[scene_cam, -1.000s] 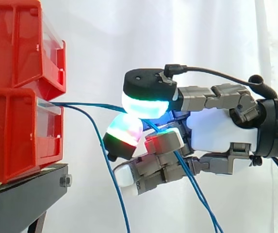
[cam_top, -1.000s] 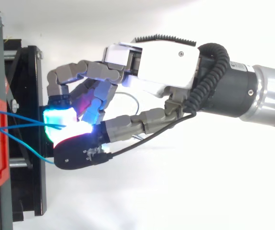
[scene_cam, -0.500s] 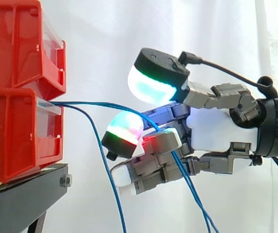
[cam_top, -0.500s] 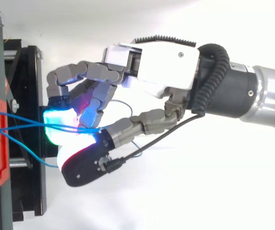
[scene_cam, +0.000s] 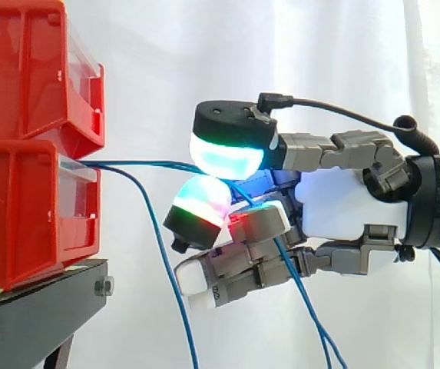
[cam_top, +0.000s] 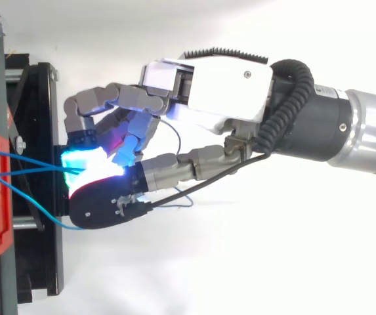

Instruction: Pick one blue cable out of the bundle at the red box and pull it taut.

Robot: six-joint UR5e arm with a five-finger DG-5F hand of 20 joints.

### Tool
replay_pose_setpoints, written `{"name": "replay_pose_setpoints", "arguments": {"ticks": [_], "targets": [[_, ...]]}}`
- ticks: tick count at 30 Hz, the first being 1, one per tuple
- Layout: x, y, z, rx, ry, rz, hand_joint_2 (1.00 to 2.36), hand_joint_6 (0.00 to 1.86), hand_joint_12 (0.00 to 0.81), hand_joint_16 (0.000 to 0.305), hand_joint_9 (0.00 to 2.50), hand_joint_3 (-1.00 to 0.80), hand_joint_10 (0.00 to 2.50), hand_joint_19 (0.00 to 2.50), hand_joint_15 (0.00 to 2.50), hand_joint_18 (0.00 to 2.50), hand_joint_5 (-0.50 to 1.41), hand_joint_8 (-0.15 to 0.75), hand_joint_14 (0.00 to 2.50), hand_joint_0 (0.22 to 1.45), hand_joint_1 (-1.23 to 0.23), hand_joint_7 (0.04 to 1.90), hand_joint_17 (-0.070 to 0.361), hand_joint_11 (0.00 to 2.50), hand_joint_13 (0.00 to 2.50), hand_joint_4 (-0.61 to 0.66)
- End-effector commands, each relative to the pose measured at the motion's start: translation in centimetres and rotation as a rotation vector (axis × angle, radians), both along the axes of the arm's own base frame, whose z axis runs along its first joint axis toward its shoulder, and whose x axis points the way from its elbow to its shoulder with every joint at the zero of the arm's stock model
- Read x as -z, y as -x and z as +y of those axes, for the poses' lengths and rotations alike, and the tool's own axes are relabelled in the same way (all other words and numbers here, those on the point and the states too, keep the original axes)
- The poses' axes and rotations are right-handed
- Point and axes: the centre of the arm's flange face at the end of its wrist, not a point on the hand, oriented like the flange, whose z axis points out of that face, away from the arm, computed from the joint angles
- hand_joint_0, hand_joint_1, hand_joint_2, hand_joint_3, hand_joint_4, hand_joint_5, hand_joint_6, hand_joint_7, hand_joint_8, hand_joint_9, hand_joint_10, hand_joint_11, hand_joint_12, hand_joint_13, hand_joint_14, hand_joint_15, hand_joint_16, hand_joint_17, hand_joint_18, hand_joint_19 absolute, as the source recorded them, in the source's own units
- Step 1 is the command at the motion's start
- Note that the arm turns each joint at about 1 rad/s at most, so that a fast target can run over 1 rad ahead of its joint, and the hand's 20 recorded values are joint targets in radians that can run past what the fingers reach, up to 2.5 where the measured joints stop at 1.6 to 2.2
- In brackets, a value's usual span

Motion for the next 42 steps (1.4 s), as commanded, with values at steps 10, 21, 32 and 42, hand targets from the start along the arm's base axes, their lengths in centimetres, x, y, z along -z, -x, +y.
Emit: {"name": "replay_pose_setpoints", "arguments": {"ticks": [10,21,32,42], "targets": [[-0.07,-0.02,0.06,-0.001,0.000,-0.001,1.02,0.55,0.390,0.054,1.22,-0.13,0.02,0.43,0.42,0.58,-0.01,0.345,0.02,0.59,-0.85,1.47,0.121,1.23,0.62,0.26],[-0.14,-0.06,0.05,0.001,0.007,-0.002,1.01,0.50,0.382,0.055,1.29,-0.36,0.02,0.55,0.47,0.64,0.00,0.332,0.02,0.59,-0.44,1.46,0.124,1.17,0.69,0.32],[-0.36,-0.16,0.06,0.002,0.011,-0.005,1.01,0.50,0.444,0.070,1.43,0.00,0.02,0.48,0.45,0.87,0.01,0.406,0.01,0.62,-0.63,1.39,0.156,1.14,0.85,0.46],[-0.36,-0.17,0.18,0.000,0.011,-0.005,1.01,0.50,0.446,0.068,1.40,0.04,0.02,0.45,0.46,0.82,0.00,0.408,0.01,0.63,-0.72,1.42,0.153,1.23,0.82,0.43]]}}
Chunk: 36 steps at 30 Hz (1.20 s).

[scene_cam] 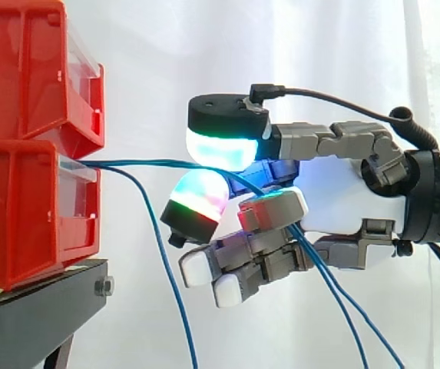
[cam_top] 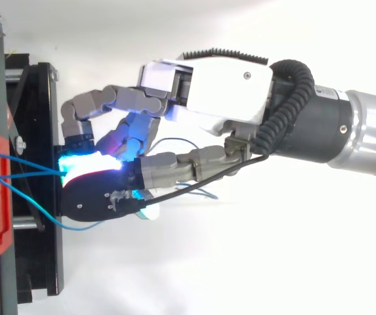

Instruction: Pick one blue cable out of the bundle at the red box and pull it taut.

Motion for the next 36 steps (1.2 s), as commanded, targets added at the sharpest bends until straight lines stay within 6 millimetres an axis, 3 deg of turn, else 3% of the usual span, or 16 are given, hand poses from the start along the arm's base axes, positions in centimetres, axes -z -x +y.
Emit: {"name": "replay_pose_setpoints", "arguments": {"ticks": [1,9,23,36], "targets": [[-0.01,0.00,0.04,0.000,0.000,0.000,1.01,0.50,0.444,0.067,1.38,0.03,0.02,0.44,0.46,0.80,0.00,0.402,0.01,0.63,-0.73,1.42,0.152,1.25,0.81,0.41],[-0.08,-0.02,-0.08,0.001,0.000,-0.001,1.02,0.50,0.431,0.063,1.25,-0.07,0.02,0.45,0.46,0.67,-0.03,0.376,0.02,0.59,-0.86,1.47,0.142,1.30,0.69,0.29],[-0.01,0.00,0.04,0.000,0.000,0.000,1.02,0.62,0.389,0.056,1.10,-0.21,0.02,0.43,0.44,0.55,-0.09,0.326,0.02,0.63,-0.99,1.29,0.125,1.28,0.57,0.19],[0.04,-0.04,0.04,0.000,0.000,0.000,1.02,0.68,0.390,0.056,1.12,-0.19,0.02,0.46,0.44,0.55,-0.10,0.334,0.02,0.61,-0.94,1.20,0.125,1.30,0.57,0.18]]}}
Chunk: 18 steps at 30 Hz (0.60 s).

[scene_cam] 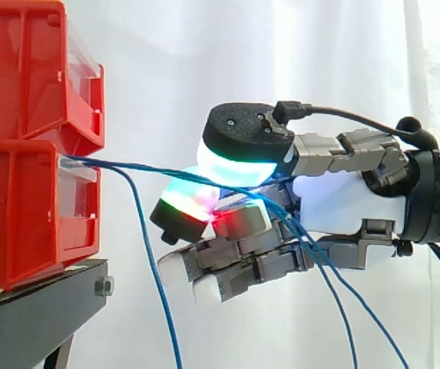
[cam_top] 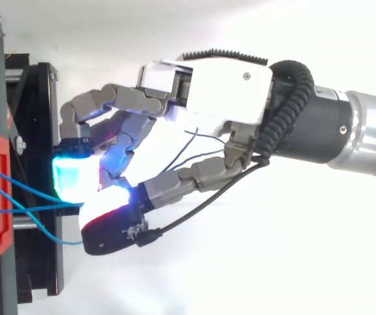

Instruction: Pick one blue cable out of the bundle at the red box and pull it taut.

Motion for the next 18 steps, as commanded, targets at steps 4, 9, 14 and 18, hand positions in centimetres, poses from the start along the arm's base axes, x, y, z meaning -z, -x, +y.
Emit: {"name": "replay_pose_setpoints", "arguments": {"ticks": [4,9,14,18], "targets": [[0.03,-0.03,0.00,0.000,0.001,0.000,1.02,0.70,0.397,0.057,1.15,-0.15,0.02,0.47,0.45,0.56,-0.10,0.345,0.02,0.57,-0.82,1.17,0.129,1.30,0.59,0.17],[0.12,0.01,0.09,0.001,0.012,0.005,1.02,0.68,0.419,0.063,1.22,-0.15,0.02,0.47,0.43,0.61,-0.07,0.360,0.01,0.58,-0.67,1.18,0.141,1.29,0.63,0.18],[0.28,0.18,0.18,0.002,0.033,0.029,1.02,0.66,0.416,0.061,1.26,-0.17,0.02,0.48,0.44,0.61,-0.06,0.352,0.02,0.59,-0.62,1.23,0.138,1.31,0.64,0.20],[0.25,0.24,0.17,0.002,0.033,0.031,1.02,0.65,0.404,0.058,1.27,-0.21,0.02,0.49,0.44,0.60,-0.05,0.334,0.02,0.59,-0.59,1.27,0.131,1.31,0.64,0.22]]}}
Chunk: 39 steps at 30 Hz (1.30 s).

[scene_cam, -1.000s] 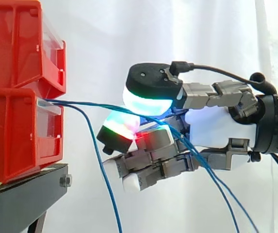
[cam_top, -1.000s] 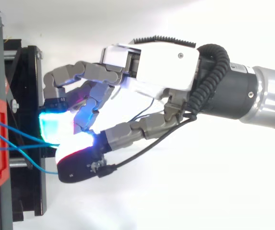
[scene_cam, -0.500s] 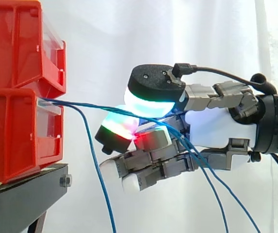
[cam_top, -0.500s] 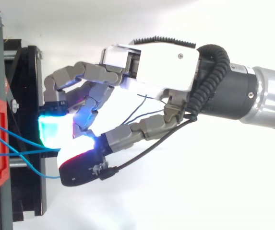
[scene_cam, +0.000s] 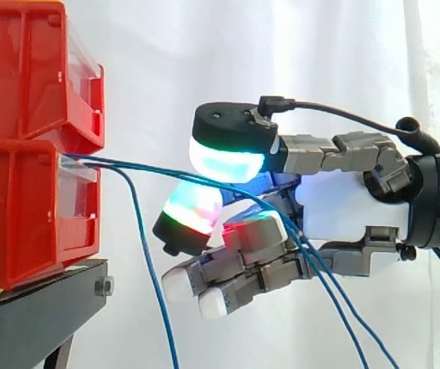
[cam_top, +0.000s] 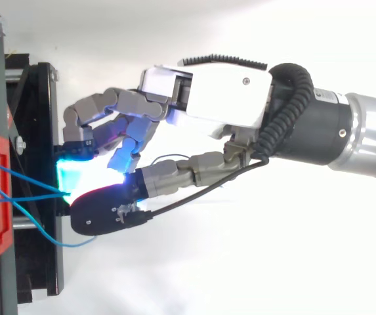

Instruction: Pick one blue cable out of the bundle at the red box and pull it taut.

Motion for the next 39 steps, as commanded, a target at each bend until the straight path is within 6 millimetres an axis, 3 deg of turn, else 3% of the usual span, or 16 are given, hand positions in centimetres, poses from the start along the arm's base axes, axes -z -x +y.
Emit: {"name": "replay_pose_setpoints", "arguments": {"ticks": [1,8,15,20,30,36,39], "targets": [[-0.01,0.05,0.02,0.000,0.003,0.004,1.02,0.64,0.393,0.056,1.27,-0.25,0.02,0.50,0.45,0.59,-0.05,0.323,0.02,0.58,-0.58,1.28,0.127,1.31,0.63,0.22],[-0.08,0.01,0.03,0.000,0.003,0.002,1.00,0.64,0.404,0.058,1.29,-0.50,0.02,0.50,0.45,0.62,-0.04,0.354,0.02,0.51,-0.54,1.31,0.131,1.32,0.65,0.20],[-0.01,0.05,0.02,0.000,0.003,0.004,1.00,0.68,0.408,0.059,1.30,-0.50,0.02,0.50,0.45,0.63,-0.06,0.365,0.02,0.50,-0.62,1.25,0.133,1.34,0.67,0.17],[0.10,0.03,0.02,0.000,0.003,0.005,1.01,0.75,0.388,0.054,1.28,-0.36,0.02,0.50,0.46,0.61,-0.08,0.347,0.02,0.58,-0.75,1.22,0.122,1.37,0.66,0.17],[0.10,0.03,0.02,0.000,0.003,0.005,1.02,0.82,0.393,0.054,1.27,-0.23,0.02,0.48,0.46,0.62,-0.11,0.343,0.02,0.61,-0.82,1.21,0.121,1.40,0.67,0.18],[-0.08,0.01,0.03,0.000,0.003,0.002,1.01,0.84,0.390,0.054,1.20,-0.42,0.02,0.44,0.45,0.61,-0.13,0.335,0.02,0.68,-0.95,1.14,0.121,1.39,0.65,0.20],[-0.01,0.04,0.14,-0.001,0.003,0.004,1.00,0.83,0.390,0.054,1.21,-0.50,0.02,0.45,0.45,0.61,-0.13,0.345,0.02,0.60,-0.94,1.12,0.121,1.38,0.64,0.21]]}}
